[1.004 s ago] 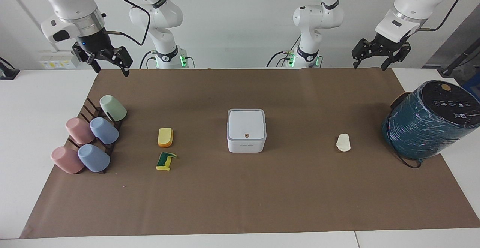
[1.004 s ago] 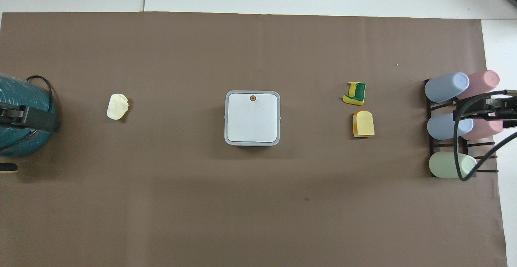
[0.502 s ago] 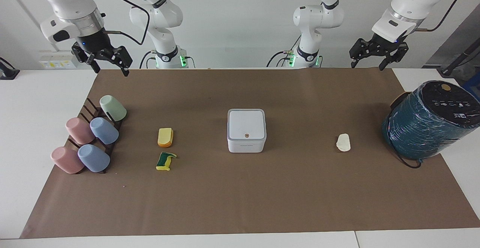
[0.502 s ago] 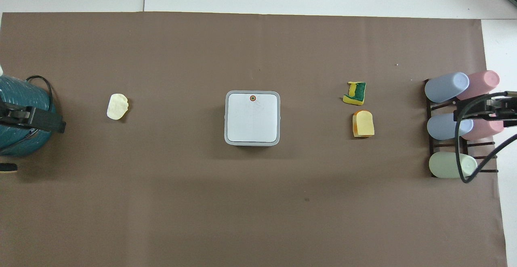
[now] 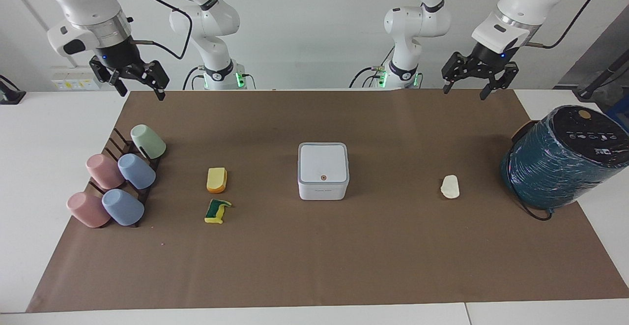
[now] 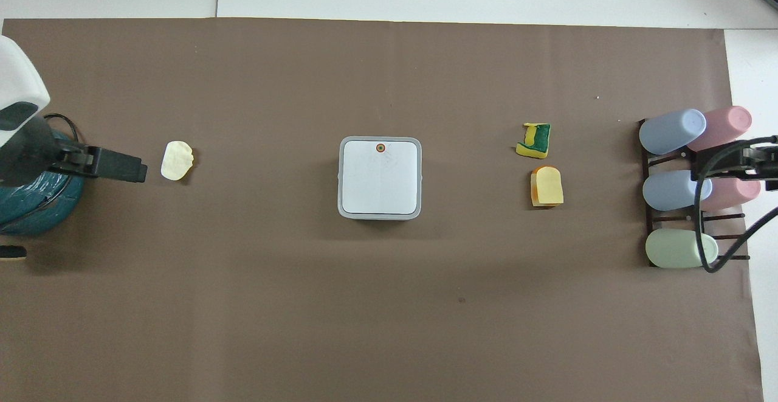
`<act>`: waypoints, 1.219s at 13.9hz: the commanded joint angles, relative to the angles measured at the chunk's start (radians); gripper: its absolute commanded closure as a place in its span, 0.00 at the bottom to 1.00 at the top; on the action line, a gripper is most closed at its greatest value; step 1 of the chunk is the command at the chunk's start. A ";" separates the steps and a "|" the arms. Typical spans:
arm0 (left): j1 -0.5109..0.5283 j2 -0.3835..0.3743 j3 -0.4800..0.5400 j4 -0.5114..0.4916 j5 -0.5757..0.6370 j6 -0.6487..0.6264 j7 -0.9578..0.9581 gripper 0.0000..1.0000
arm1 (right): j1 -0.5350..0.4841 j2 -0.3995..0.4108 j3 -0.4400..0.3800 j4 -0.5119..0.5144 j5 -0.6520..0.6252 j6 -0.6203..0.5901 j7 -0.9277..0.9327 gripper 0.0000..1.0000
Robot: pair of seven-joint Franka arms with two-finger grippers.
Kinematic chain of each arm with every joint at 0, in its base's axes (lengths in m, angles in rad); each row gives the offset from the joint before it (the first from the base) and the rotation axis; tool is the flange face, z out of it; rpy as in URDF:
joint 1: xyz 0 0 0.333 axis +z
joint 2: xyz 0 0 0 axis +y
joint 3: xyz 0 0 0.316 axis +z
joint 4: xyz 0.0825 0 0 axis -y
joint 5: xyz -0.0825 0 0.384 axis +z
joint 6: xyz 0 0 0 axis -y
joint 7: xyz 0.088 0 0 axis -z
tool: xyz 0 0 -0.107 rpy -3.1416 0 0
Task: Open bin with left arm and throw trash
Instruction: 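Reach the left gripper to the edge of the white bin lid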
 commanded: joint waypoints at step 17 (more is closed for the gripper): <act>-0.383 0.306 0.010 -0.076 -0.087 0.586 -0.325 0.11 | 0.090 0.444 0.025 0.003 0.017 0.688 -0.068 0.00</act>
